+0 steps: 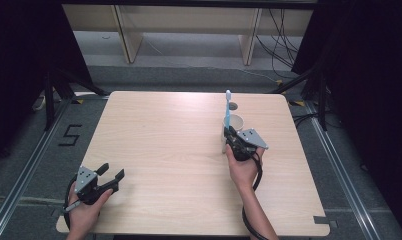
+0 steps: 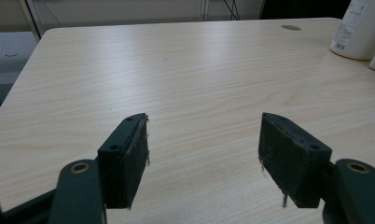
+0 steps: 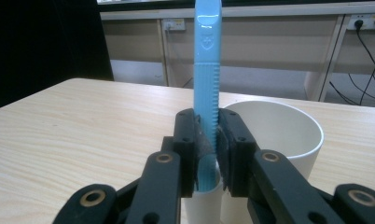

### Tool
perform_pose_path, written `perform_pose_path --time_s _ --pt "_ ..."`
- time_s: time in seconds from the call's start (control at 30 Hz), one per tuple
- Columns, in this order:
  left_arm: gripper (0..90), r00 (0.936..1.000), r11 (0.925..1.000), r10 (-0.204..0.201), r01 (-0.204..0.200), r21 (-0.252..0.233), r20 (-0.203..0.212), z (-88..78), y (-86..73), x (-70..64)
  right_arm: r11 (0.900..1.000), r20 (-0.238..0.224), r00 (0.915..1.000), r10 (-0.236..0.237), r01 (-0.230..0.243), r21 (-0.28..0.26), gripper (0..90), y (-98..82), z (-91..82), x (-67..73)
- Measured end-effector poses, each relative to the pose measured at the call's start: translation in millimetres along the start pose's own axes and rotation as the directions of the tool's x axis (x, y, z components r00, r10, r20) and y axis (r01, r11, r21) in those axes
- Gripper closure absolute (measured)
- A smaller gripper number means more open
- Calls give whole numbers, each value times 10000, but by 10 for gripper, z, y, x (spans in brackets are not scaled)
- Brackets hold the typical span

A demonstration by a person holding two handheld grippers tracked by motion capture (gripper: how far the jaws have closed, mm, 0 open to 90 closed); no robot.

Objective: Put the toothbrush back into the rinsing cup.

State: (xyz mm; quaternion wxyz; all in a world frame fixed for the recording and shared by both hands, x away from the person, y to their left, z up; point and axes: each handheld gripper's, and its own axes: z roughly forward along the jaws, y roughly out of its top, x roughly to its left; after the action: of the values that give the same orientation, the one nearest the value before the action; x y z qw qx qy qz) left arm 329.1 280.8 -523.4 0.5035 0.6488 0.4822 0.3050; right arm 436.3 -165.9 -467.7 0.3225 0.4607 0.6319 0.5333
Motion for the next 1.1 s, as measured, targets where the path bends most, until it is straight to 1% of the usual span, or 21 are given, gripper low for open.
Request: perform_pose_path --time_s 0.07,0.13,0.2,0.3,0.33,0.37,0.43,0.47,0.53,0.6,0.63,0.7,0.77,0.8,0.87,0.9,0.93,0.97,1.03,1.07,1.1 --pt "327 10000 10000 -11 11 -58 26 5 -2 1 10000 21 10000 -83 83 8 788 -5 2 -4" --pt "327 10000 10000 -12 12 -58 28 5 -2 1 10000 59 10000 -6 6 -2 787 -12 3 3" --pt "327 10000 10000 -17 17 -47 16 3 -2 1 9999 -15 10000 -98 98 50 786 -10 3 -8" --pt "327 10000 10000 4 -4 41 -18 -4 1 -3 9999 -3 10000 59 -59 92 786 -14 -5 2" --pt "327 10000 10000 -14 14 -52 14 4 -2 -3 9999 -14 10000 70 -70 93 786 -15 -6 1" --pt "327 10000 10000 -10 10 -66 24 5 -3 -3 9999 13 9999 -170 170 0 785 -15 0 -17" --pt "327 10000 10000 -11 11 -60 17 5 -3 -3 9999 64 9999 -119 119 46 784 -18 -5 -14" --pt "327 10000 10000 -14 14 -48 15 4 -2 -3 9998 101 9998 -185 185 23 783 -20 -8 -18" --pt "327 10000 10000 -12 12 66 -26 -5 2 -4 10000 -12 10000 -23 23 80 777 -22 -7 -15" --pt "327 10000 10000 -7 7 76 -37 -6 2 -5 10000 -22 10000 67 -67 65 764 -21 -10 -17" --pt "327 10000 10000 -11 11 46 -22 -3 1 -4 10000 -46 10000 -18 18 29 758 -19 -8 -22" --pt "327 10000 10000 -9 9 -56 18 5 -3 -2 10000 67 10000 22 -23 59 748 -14 -30 -18" --pt "327 10000 10000 -5 5 57 -28 -5 2 -4 9999 10 10000 78 -78 67 736 -11 -40 -13" --pt "327 10000 10000 -6 6 42 -22 -3 1 -4 9999 -35 9999 -117 118 25 727 -5 -46 -26" --pt "327 10000 10000 -5 5 -8 -11 1 -1 -3 10000 -82 10000 -43 44 88 703 -2 -60 -21" --pt "327 10000 10000 -20 20 -57 14 6 -3 -3 9999 -63 9999 -108 109 97 692 2 -75 -23" --pt "327 10000 10000 -1 2 66 -38 -4 2 -6 9999 -103 9998 -149 149 45 678 6 -79 -27" --pt "327 10000 10000 -4 4 63 -38 -3 2 -6 9998 -157 9997 -193 194 45 661 11 -91 -29" --pt "327 10000 10000 12 -11 70 -41 -2 2 -7 9999 -178 9998 -82 84 102 639 13 -107 -28" --pt "328 10000 10000 16 -16 73 -43 -2 2 -9 9997 -148 9998 -148 150 171 625 15 -117 -32" --pt "328 10000 10000 25 -24 78 -42 -2 2 -9 9997 -225 9997 -132 137 212 619 12 -115 -32"
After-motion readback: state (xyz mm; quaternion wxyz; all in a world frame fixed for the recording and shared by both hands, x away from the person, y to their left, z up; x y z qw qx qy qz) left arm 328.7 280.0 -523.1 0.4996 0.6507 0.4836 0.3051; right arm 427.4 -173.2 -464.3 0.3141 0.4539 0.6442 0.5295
